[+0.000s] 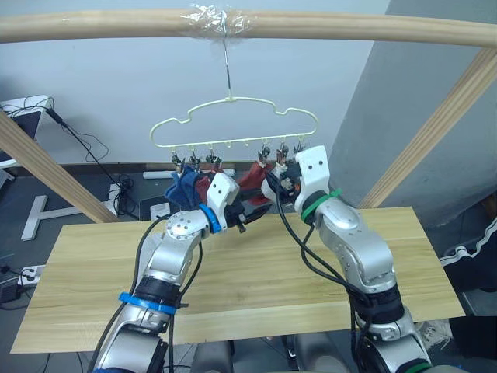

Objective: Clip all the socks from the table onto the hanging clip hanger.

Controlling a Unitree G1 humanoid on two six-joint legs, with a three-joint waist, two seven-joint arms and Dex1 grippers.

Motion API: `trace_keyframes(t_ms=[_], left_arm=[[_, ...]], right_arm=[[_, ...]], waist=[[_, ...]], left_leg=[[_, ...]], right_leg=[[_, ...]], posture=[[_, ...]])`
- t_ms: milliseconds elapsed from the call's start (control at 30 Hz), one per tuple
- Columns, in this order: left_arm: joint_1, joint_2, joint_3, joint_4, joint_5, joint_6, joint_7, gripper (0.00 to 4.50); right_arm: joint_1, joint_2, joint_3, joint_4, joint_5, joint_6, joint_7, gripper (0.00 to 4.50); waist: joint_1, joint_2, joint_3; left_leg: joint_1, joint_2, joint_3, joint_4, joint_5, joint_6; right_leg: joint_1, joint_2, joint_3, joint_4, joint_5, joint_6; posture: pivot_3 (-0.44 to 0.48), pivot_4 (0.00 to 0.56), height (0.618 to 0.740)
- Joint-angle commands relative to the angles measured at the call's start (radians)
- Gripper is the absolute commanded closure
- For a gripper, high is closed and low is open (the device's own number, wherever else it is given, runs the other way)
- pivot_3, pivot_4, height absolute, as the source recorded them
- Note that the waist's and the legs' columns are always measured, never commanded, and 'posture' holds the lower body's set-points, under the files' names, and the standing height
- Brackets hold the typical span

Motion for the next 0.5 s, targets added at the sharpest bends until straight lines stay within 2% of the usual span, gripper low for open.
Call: trace_keyframes(t_ms=[33, 133, 267, 500], left_arm=[[0.055, 0.055, 0.044, -0.097, -0.03, -0.029, -0.026, 2.13], [0.109, 0.106, 0.067, -0.147, -0.048, -0.033, -0.056, 2.13], [0.228, 0.184, 0.161, -0.25, -0.122, -0.025, -0.08, 2.13], [0.371, 0.222, 0.265, -0.379, -0.175, 0.016, -0.023, 2.13]], right_arm=[[0.059, -0.084, 0.009, -0.124, 0.009, -0.025, 0.076, 1.28], [0.122, -0.192, 0.029, -0.19, -0.003, -0.082, 0.15, 1.28], [0.25, -0.282, -0.049, -0.253, 0.006, -0.207, 0.192, 1.28], [0.358, -0.334, -0.192, -0.269, 0.115, -0.245, 0.272, 1.28]], waist=[[0.0, 0.0, 0.0], [0.0, 0.0, -0.001], [0.0, -0.001, -0.006], [0.004, -0.005, -0.036]], left_leg=[[0.0, 0.0, 0.0, 0.0, 0.0, 0.0], [0.0, 0.0, 0.0, 0.0, 0.0, 0.0], [0.0, 0.0, 0.0, 0.0, 0.0, 0.0], [0.003, 0.0, 0.0, 0.0, 0.001, -0.001]], right_leg=[[0.0, 0.0, 0.0, 0.0, 0.0, 0.0], [0.0, 0.0, 0.0, 0.0, 0.0, 0.0], [0.0, 0.0, 0.0, 0.0, 0.0, 0.0], [0.003, 0.0, 0.0, 0.0, -0.002, 0.003]], posture=[[-0.054, 0.155, 0.705], [-0.047, 0.145, 0.705], [-0.036, 0.128, 0.705], [0.005, 0.092, 0.705]])
